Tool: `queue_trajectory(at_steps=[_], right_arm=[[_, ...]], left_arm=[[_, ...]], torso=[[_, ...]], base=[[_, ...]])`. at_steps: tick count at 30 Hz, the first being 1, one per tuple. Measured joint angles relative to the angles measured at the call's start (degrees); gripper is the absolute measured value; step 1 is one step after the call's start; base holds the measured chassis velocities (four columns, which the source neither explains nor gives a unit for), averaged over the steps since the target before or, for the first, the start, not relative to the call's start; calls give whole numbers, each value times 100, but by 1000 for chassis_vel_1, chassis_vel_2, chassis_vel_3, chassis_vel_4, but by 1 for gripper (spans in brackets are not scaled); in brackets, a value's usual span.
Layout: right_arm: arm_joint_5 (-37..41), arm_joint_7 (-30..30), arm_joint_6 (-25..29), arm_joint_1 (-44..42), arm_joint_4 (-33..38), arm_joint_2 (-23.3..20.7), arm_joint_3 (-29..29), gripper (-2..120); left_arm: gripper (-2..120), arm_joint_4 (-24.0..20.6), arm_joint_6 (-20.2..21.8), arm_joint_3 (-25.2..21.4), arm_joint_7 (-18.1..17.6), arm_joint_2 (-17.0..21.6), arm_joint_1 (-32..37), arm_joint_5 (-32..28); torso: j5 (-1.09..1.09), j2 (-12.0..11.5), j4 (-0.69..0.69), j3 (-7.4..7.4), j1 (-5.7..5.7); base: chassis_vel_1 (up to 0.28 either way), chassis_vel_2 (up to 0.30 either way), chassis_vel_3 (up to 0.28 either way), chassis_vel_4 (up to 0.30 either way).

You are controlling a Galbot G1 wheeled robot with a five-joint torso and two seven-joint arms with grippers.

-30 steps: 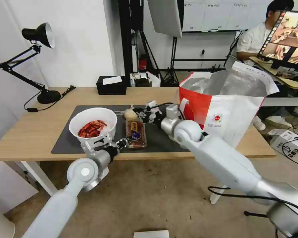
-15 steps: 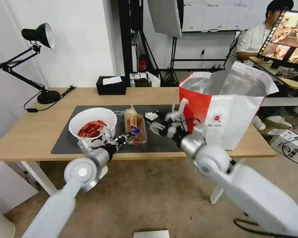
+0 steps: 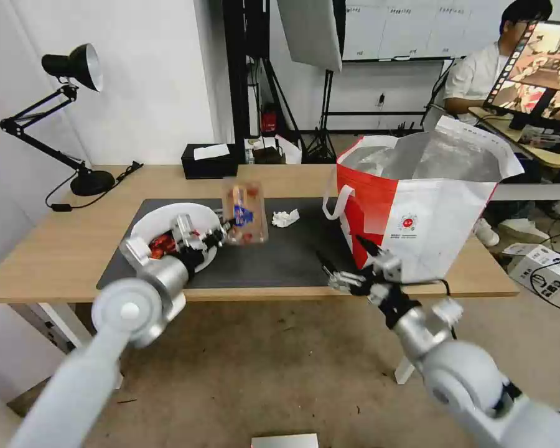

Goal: Pick up the trash from the table and place it into the takeout bag.

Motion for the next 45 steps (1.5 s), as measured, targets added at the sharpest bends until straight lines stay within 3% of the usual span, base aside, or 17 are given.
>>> queue_trajectory(at_steps=[5,8,16,21,23,26,33,35,39,45], right_arm=[[-407,-4,283,-735,71,399,429,100],[-754,-32,508,-1331,142,844,820,100],[-1280,-93,855,-1920,130,1470,1108,100],[-1737,-193,1201,-2231,37,1847,1157,100],[-1847,-212,1279,-2273,-3,1922,1156,100],[-2041,-236,1411,-2393,-92,2193,1115,100],[-2236,-250,1454,-2446,-147,2445,1005,100],[-2343,-250,1458,-2451,-173,2533,933,100],[-2368,-250,1458,-2459,-174,2563,915,100],[-2316,-234,1457,-2456,-171,2488,957,100]], left_arm=[[0,12,-4,183,3,185,-533,-165],[0,69,-47,544,3,331,-1171,-305],[0,354,-124,1402,-19,221,-2402,-428],[0,980,-131,2314,-14,-372,-3626,-152],[0,1110,-131,2458,-13,-492,-3792,-95],[0,1643,-182,3076,-12,-933,-4312,300],[0,2236,-316,3702,-12,-1453,-4772,905],[0,2690,-444,4023,-66,-1883,-5020,1317],[0,3113,-614,4449,-63,-2236,-5202,2042],[0,3273,-641,4803,173,-2370,-5241,2813]], torso=[[-1,0,0,0,0],[-1,0,0,0,0],[1,-1,1,0,0],[1,-1,-1,1,1],[2,-1,-1,1,1],[1,-1,-1,1,1],[1,-2,0,1,2],[1,-2,0,1,1],[2,-2,-1,1,2],[1,-1,-1,1,1]], base=[[0,0,0,0],[0,0,0,0],[0,0,0,0],[0,0,0,0],[0,0,0,0],[0,0,0,0],[0,0,0,0],[0,0,0,0],[0,0,0,0],[0,0,0,0]])
